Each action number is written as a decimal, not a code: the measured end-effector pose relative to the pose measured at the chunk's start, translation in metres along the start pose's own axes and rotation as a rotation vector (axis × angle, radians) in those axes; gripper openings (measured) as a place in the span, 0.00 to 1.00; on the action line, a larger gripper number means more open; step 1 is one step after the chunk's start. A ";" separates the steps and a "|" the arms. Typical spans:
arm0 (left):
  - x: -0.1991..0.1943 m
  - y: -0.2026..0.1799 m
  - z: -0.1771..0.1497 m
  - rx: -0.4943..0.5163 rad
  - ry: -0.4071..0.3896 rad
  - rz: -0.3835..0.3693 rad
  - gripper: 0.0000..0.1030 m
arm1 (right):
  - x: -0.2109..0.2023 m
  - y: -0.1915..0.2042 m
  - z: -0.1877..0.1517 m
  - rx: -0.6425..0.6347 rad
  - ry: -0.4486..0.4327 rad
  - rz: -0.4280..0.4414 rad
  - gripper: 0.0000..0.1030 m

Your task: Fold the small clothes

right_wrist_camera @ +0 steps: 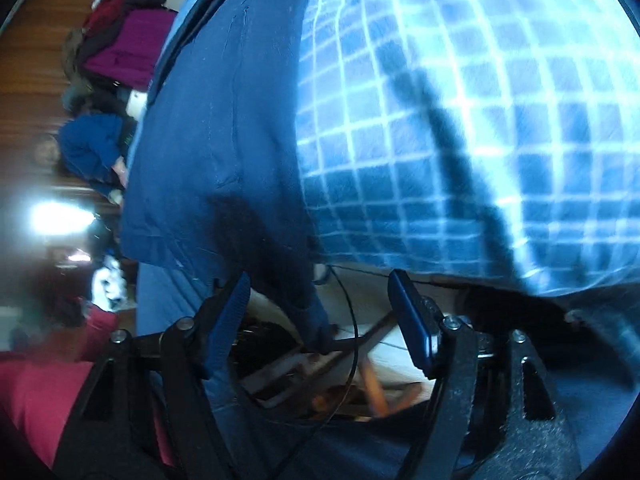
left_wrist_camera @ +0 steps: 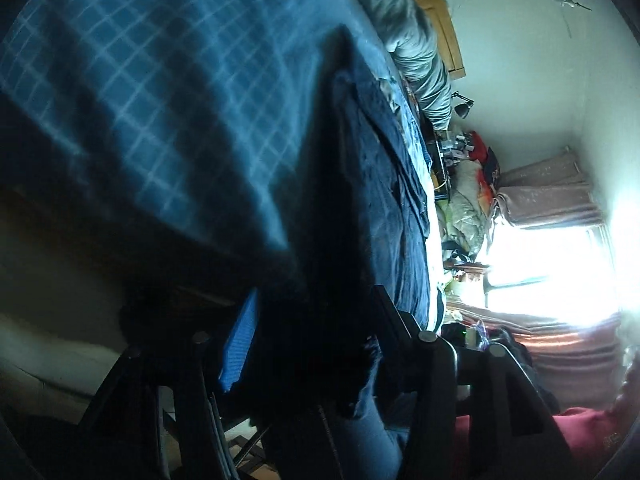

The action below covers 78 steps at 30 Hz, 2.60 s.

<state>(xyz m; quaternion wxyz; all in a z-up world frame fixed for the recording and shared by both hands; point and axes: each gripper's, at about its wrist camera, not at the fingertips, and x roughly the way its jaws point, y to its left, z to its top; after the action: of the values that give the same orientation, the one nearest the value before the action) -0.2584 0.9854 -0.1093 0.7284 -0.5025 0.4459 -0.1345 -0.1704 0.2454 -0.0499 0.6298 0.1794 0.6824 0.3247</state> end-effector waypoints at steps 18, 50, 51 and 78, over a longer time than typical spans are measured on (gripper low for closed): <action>0.010 0.003 -0.007 0.043 0.013 -0.006 0.66 | 0.003 0.026 0.001 -0.042 -0.010 0.033 0.66; 0.074 -0.059 -0.018 0.244 0.198 0.099 0.28 | 0.017 0.031 -0.005 -0.085 -0.020 -0.034 0.40; 0.075 -0.061 -0.019 0.249 0.188 0.103 0.25 | 0.017 0.035 -0.006 -0.102 -0.016 -0.036 0.20; 0.122 -0.206 0.237 0.262 -0.165 -0.089 0.12 | -0.114 0.113 0.259 -0.205 -0.452 0.265 0.08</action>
<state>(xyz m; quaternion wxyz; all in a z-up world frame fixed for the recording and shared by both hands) 0.0486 0.9576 0.0266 0.8151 -0.4319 0.3406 -0.1819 0.0803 0.3089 0.1112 0.7328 0.2704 0.4590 0.4232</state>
